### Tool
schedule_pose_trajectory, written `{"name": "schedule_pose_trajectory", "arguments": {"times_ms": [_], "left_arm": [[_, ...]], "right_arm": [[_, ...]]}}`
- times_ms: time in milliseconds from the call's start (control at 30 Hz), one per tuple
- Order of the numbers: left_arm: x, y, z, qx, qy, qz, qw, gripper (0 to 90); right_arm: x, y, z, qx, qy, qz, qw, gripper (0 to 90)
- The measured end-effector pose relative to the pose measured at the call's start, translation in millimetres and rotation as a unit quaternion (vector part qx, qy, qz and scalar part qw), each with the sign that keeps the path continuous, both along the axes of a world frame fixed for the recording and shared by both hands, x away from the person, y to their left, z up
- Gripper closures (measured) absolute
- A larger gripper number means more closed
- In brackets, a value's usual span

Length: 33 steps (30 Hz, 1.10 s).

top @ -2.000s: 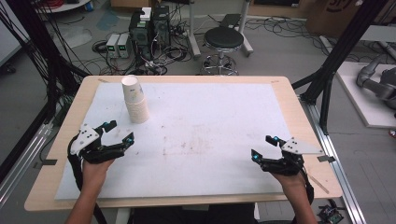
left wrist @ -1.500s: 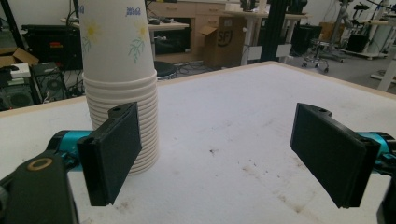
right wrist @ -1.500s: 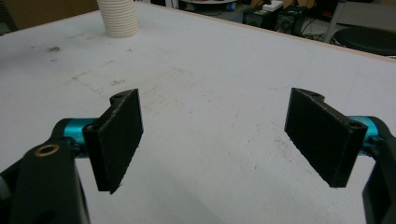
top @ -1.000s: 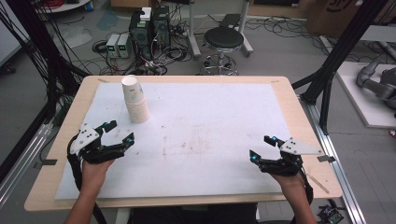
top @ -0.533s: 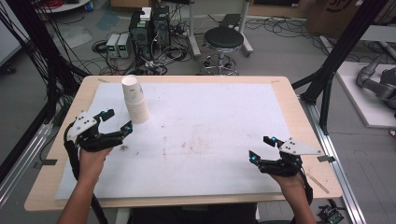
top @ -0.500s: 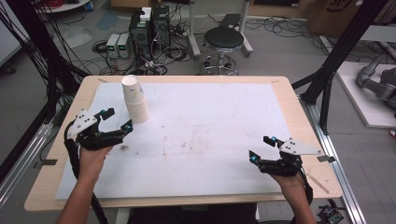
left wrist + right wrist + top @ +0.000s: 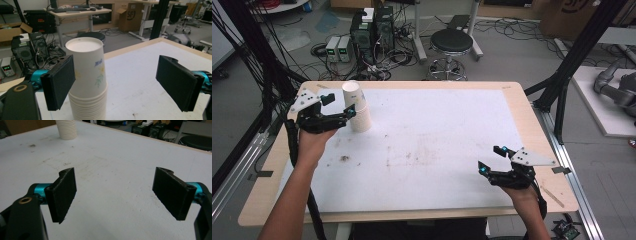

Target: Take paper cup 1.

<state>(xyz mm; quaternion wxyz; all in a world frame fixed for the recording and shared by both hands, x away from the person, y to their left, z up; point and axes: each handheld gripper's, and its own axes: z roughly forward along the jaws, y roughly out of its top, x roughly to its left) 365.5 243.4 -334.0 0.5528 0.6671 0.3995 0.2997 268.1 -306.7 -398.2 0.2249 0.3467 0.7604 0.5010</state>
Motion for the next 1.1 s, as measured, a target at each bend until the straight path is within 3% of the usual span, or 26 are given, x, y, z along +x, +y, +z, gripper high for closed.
{"name": "schedule_pose_trajectory", "arguments": {"times_ms": [267, 367, 867, 1100], "left_arm": [[24.3, -2.9, 2.3, 0.016, 0.019, 0.018, 0.9995, 15.8], [34.6, -3.2, 2.6, 0.012, 0.023, 0.028, 0.9993, 15.7], [67.8, -7.4, -15.5, 0.018, 0.057, 0.030, 0.9977, 16.3], [74.3, -9.9, -19.7, 0.017, 0.058, 0.034, 0.9976, 23.0]], "right_arm": [[0.1, -0.3, -0.2, 0.001, 0.001, 0.000, 1.0000, 19.8], [0.0, -0.7, -0.4, 0.001, 0.002, -0.001, 1.0000, 19.8], [0.5, -2.7, -3.0, 0.002, 0.008, -0.002, 1.0000, 19.8], [0.3, -3.3, -3.5, 0.003, 0.011, 0.001, 0.9999, 19.8]]}}
